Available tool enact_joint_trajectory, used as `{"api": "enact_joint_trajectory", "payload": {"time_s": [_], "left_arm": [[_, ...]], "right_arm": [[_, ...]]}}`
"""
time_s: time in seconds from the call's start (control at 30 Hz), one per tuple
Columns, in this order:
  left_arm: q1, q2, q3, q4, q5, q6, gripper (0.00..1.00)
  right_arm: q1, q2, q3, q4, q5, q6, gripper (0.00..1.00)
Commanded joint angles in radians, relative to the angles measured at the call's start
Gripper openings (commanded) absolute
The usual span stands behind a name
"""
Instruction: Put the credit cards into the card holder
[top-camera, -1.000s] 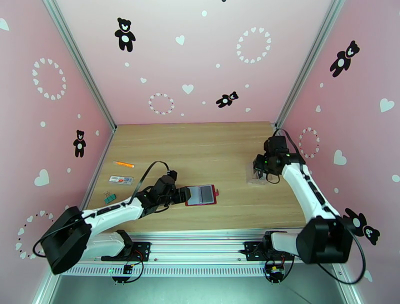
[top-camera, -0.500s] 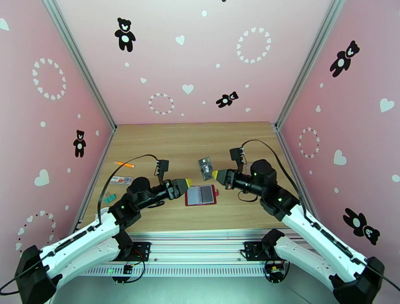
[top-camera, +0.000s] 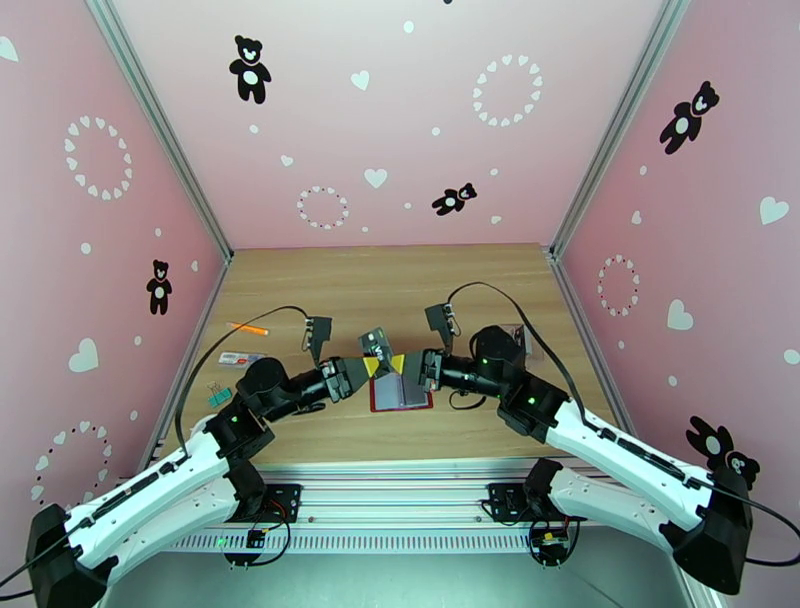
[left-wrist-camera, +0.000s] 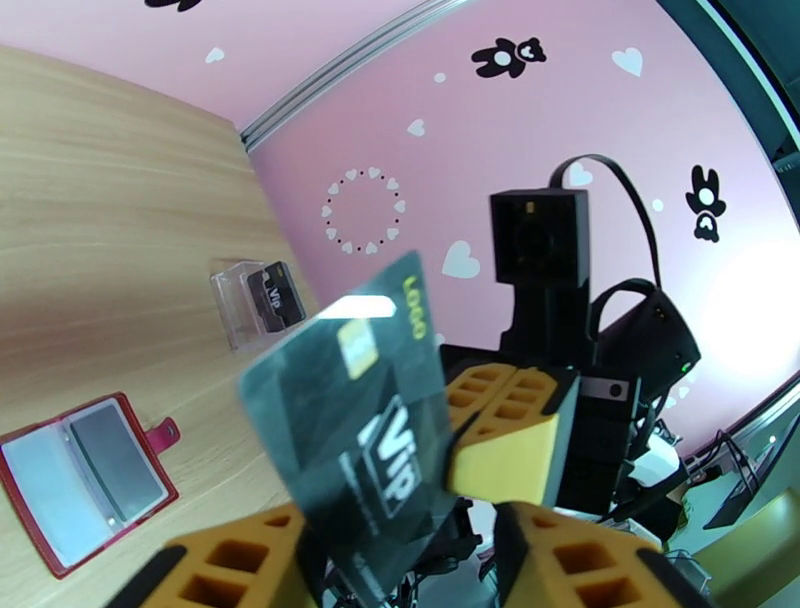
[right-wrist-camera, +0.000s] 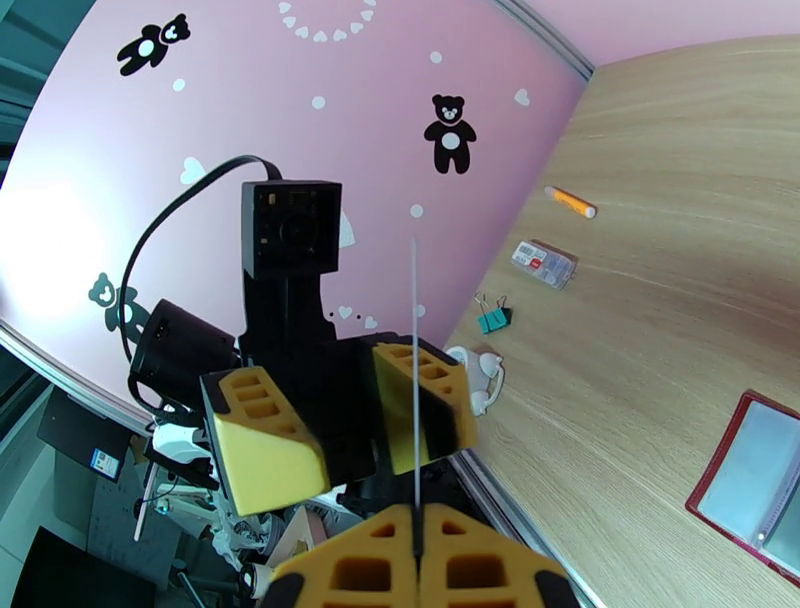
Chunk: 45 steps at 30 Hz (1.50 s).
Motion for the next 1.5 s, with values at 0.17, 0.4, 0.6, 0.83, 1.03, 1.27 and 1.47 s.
{"api": "enact_joint_trajectory", "payload": {"time_s": [0.17, 0.4, 0.6, 0.83, 1.03, 1.27, 1.47], "left_arm": [[-0.007, -0.052, 0.007, -0.043, 0.015, 0.028, 0.09], [-0.007, -0.082, 0.01, -0.102, 0.123, 0.044, 0.0], [-0.009, -0.101, 0.012, -0.157, 0.202, 0.039, 0.0], [-0.009, -0.117, 0.001, -0.163, 0.217, 0.036, 0.0], [-0.01, -0.088, -0.001, -0.143, 0.233, 0.034, 0.0], [-0.011, -0.091, -0.01, -0.153, 0.198, 0.04, 0.01], [0.002, -0.084, 0.007, -0.407, -0.065, 0.051, 0.68]], "right_arm": [[0.009, 0.006, -0.013, 0.03, -0.042, -0.025, 0.14], [0.009, -0.01, 0.032, -0.058, -0.102, -0.175, 0.64], [0.009, -0.016, 0.042, -0.03, -0.137, -0.192, 0.54], [0.01, 0.018, 0.064, -0.027, -0.195, -0.183, 0.4], [0.01, 0.027, 0.065, -0.03, -0.207, -0.179, 0.32], [0.012, 0.028, 0.084, -0.119, -0.181, -0.215, 0.1], [-0.044, 0.009, 0.092, -0.285, -0.108, -0.272, 0.0]]}}
